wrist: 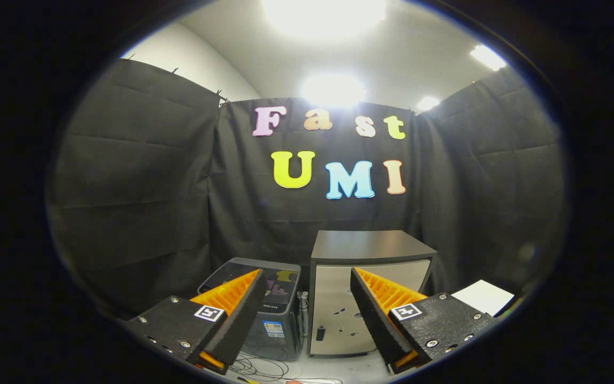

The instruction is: Put the clothes into the washing machine and then close the washing machine lid.

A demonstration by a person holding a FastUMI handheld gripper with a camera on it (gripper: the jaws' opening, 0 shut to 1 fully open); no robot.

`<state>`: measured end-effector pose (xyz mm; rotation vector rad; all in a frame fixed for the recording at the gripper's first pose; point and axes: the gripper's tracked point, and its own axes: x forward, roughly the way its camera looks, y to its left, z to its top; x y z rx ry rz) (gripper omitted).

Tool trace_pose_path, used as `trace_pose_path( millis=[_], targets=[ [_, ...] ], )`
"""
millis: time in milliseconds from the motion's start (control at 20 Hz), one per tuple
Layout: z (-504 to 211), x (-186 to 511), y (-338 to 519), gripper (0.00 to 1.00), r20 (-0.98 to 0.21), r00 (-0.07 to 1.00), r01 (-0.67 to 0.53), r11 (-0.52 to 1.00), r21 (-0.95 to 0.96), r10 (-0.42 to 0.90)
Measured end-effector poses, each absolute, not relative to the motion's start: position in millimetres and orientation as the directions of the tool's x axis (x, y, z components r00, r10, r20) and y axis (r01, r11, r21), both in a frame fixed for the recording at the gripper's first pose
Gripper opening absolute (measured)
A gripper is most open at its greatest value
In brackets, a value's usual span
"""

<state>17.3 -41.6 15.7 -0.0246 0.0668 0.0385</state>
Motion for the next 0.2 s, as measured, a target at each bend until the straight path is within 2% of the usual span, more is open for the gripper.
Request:
trace_pose_path(
  millis=[200],
  targets=[
    [15.7,15.0,-42.3,0.98,-0.066,0.998,-0.021,0.999,-0.025,0.02]
  ],
)
